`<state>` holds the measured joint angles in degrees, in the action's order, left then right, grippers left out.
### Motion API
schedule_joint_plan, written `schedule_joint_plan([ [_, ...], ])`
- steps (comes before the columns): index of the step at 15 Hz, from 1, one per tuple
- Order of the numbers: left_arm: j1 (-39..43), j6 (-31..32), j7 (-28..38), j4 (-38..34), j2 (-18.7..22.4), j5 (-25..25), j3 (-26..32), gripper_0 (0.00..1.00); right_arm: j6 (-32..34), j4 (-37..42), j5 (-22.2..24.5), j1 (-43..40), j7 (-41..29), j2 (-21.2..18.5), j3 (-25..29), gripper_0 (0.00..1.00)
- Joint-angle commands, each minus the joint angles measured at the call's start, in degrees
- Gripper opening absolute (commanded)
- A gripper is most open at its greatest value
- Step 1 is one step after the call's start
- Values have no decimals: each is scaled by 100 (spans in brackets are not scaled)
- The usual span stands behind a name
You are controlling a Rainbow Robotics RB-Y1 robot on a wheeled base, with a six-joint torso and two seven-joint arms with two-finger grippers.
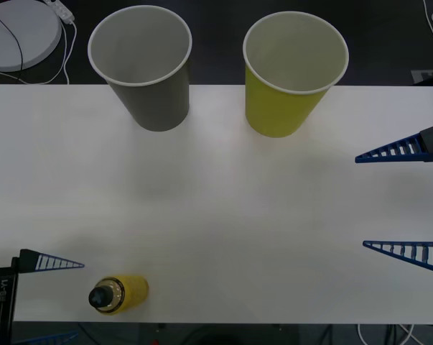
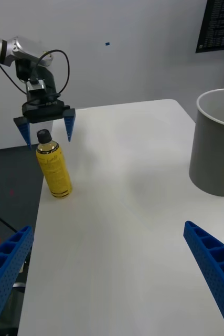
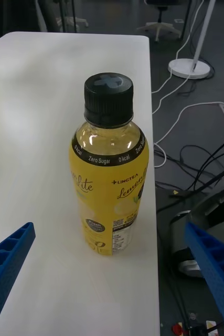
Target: Put the can into the green bin and the plastic bottle into the gray bin
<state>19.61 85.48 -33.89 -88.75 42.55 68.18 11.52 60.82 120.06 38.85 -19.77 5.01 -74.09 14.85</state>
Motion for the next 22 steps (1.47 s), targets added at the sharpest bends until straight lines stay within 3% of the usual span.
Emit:
schedule_joint_plan([
  [1,-18,-14,93,-134,-151,161,-1,100,0,0,0,0,0,0,0,100],
  [12,-343,-375,225,-160,-529,170,-598,100,0,0,0,0,0,0,0,100],
  [22,-475,-375,419,-266,-889,380,-739,100,0,0,0,0,0,0,0,100],
])
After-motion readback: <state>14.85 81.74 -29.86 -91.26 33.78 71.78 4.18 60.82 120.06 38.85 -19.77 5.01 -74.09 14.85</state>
